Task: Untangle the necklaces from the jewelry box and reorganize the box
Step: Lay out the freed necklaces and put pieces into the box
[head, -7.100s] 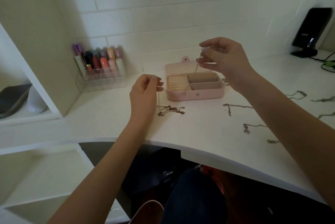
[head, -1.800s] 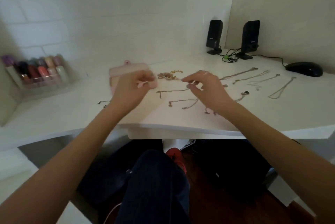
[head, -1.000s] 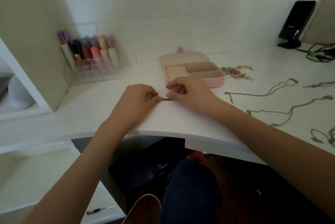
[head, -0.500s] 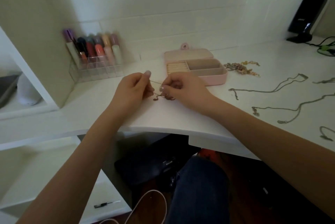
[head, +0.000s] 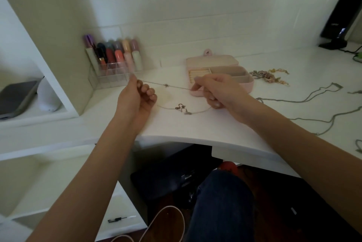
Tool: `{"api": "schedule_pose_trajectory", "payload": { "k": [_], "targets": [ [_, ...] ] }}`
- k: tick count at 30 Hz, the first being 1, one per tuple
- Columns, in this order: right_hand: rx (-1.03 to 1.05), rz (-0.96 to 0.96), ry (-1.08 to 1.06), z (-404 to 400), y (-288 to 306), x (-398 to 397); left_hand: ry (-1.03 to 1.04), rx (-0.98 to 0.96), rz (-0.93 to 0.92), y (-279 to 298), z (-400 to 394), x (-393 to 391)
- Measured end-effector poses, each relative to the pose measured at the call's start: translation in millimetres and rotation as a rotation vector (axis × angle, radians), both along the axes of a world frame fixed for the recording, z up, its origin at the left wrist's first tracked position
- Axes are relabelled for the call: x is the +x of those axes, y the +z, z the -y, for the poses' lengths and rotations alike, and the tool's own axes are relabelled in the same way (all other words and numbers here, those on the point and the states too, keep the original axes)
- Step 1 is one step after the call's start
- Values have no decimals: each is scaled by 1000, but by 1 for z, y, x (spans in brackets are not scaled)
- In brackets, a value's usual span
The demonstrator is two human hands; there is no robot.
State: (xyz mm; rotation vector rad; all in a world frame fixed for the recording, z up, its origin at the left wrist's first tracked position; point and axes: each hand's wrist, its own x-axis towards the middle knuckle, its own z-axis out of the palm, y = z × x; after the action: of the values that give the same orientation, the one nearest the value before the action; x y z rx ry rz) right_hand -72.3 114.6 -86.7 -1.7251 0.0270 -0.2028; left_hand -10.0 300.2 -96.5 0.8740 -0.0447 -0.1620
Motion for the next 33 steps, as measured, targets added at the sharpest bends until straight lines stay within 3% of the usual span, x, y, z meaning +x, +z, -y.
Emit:
{"api": "schedule_pose_trajectory", "payload": {
  "k": [4, 7, 10, 15, 19, 23, 29, 33],
  "targets": [
    [-74, 5, -159, 8, -1, -1, 70, -237, -88, -3, -7, 6],
    [-189, 35, -255, 12, -3, 0, 130, -216, -84, -4, -8, 7],
    [-289, 95, -207, 11, -6, -3, 100, -78, -14, -1, -4, 4],
    [-458, 312, -139, 1, -10, 0, -52, 378, 196, 5, 9, -13],
    [-425, 344, 21, -7, -11, 1, -179, 672, 392, 5, 14, -25],
    [-426, 383, 21, -11, -13, 2, -223, 686, 389, 5, 12, -23],
    [-236, 373, 8, -9, -8, -2, -206, 707, 402, 1, 12, -20],
    [-154, 362, -6, -7, -3, 0, -298, 814, 507, 5, 17, -27]
  ]
}}
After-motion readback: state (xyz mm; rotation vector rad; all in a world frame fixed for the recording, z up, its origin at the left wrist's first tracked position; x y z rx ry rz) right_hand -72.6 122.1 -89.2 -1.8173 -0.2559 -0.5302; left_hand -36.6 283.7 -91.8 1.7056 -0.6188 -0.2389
